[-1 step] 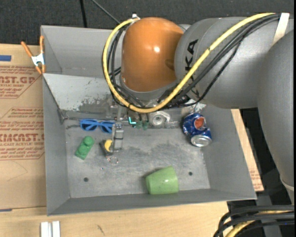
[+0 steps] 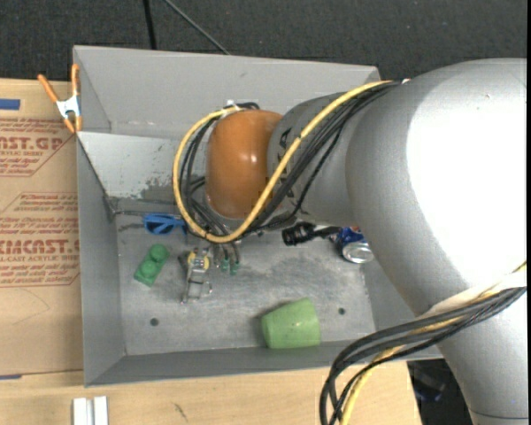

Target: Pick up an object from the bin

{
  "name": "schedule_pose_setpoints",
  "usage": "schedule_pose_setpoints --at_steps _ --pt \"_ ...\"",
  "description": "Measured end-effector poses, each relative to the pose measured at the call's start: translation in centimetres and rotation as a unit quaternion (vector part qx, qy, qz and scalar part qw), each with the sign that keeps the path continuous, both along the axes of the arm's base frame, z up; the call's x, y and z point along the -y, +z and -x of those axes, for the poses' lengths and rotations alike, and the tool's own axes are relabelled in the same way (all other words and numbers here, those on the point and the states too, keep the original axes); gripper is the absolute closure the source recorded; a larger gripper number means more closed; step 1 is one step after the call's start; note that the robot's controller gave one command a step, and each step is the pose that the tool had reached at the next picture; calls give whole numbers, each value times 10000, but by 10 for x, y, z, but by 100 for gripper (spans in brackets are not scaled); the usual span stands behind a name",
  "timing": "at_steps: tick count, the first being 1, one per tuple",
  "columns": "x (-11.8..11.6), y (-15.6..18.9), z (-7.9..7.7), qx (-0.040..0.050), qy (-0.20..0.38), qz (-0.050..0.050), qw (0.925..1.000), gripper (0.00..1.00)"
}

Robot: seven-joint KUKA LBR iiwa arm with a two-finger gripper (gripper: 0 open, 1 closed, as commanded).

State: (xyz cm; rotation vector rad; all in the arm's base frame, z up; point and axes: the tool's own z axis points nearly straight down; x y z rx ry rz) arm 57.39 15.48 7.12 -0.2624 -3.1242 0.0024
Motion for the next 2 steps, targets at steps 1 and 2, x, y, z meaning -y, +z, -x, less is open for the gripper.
schedule_pose_setpoints --at_steps 1,2 --pt "-1 6 -3 44 2 -16 10000 100" --pt "36 122 -6 76 7 -13 10000 100"
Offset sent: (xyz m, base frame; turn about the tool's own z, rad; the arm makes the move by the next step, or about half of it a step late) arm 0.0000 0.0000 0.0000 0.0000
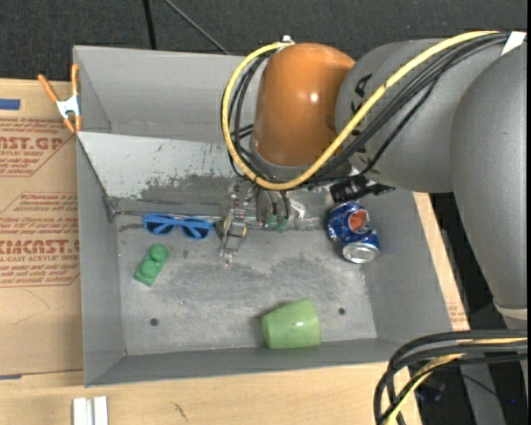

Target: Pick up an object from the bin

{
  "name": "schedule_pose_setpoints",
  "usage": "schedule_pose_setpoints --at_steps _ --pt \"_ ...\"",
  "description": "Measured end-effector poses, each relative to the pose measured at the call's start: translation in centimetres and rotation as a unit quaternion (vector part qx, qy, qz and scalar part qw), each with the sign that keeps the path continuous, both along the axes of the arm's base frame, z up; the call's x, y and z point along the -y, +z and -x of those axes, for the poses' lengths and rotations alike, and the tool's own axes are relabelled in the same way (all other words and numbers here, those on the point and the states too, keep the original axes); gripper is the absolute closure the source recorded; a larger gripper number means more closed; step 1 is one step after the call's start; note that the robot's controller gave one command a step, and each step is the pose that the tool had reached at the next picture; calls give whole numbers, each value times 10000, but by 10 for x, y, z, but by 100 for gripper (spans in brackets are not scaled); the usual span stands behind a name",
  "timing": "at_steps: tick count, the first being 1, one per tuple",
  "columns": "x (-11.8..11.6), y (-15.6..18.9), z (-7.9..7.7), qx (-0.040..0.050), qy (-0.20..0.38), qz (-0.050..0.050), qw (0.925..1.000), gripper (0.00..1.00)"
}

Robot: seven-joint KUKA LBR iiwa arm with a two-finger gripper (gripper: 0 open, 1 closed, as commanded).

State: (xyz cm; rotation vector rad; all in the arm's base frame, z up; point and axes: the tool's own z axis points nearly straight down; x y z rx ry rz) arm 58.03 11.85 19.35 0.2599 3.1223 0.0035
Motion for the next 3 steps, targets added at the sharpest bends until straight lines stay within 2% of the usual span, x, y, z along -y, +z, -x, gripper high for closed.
schedule_pose_setpoints --at_steps 1,2,3 --pt "3 29 0 -17 134 6 9999 100" --pt "3 27 0 -30 132 5 9999 0" --pt "21 -54 25 -64 1020 13 9948 0"
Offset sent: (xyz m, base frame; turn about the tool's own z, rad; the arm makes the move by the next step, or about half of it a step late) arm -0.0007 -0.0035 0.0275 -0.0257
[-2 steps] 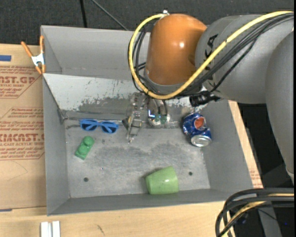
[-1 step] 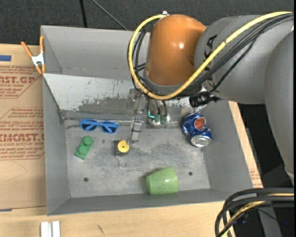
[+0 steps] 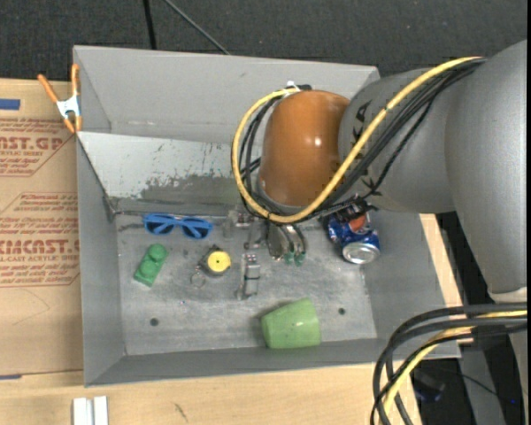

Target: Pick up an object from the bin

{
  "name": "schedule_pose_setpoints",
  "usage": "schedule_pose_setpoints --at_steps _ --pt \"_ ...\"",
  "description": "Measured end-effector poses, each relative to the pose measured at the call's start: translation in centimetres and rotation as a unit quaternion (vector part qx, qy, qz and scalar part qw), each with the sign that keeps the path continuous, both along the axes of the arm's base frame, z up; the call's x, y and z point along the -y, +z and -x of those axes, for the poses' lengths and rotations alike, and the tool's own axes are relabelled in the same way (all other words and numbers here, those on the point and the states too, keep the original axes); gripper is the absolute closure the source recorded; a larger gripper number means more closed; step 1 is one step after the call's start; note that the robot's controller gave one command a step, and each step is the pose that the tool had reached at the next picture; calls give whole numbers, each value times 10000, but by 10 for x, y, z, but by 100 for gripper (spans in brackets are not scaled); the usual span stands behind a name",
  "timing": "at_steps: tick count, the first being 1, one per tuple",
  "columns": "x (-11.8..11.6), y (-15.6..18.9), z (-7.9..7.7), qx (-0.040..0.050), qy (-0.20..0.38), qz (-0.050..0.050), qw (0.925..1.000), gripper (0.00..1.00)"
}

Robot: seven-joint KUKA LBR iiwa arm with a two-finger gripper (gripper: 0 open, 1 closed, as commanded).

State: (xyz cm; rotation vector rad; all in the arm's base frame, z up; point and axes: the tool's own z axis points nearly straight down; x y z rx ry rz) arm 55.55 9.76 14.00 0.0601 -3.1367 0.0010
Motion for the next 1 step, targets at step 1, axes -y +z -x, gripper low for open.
schedule_pose_setpoints --at_steps 1 --pt "-12 -55 -6 3 -1867 4 9824 0"
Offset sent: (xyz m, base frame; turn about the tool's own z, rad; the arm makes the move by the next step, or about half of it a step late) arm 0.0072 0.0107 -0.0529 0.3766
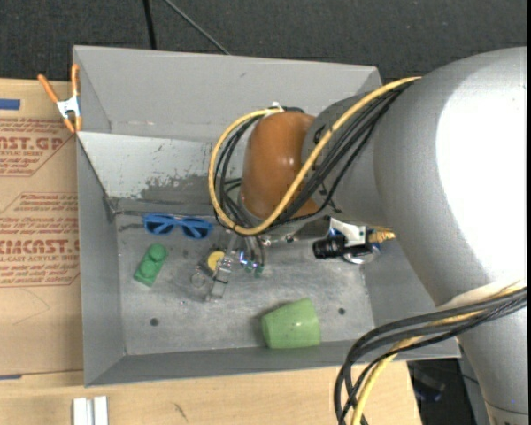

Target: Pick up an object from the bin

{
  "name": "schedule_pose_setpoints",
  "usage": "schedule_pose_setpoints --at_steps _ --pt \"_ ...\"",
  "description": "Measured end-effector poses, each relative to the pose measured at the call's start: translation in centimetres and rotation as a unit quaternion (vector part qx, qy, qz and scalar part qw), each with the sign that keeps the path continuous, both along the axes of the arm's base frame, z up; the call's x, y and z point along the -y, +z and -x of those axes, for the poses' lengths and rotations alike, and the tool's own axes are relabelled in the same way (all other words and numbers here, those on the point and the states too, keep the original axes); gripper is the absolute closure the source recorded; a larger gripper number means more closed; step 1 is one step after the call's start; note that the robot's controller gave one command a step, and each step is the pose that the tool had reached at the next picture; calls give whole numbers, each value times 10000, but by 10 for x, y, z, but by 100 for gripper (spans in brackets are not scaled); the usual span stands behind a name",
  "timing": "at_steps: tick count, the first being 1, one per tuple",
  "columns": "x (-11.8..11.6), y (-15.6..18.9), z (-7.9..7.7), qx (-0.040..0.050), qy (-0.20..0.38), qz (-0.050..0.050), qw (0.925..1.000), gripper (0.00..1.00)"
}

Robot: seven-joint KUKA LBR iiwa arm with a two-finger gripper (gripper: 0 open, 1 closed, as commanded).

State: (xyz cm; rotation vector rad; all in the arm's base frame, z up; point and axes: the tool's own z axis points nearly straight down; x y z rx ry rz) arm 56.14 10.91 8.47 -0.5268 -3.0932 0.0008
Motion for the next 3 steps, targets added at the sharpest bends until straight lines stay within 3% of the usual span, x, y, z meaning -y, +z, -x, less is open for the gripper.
schedule_pose_setpoints --at_steps 1,2,3 --pt "2 -10 -26 23 -1178 0 9930 0" --pt "2 -8 -26 25 -1172 2 9931 100" --pt "25 132 -11 57 -1249 -6 9922 100"
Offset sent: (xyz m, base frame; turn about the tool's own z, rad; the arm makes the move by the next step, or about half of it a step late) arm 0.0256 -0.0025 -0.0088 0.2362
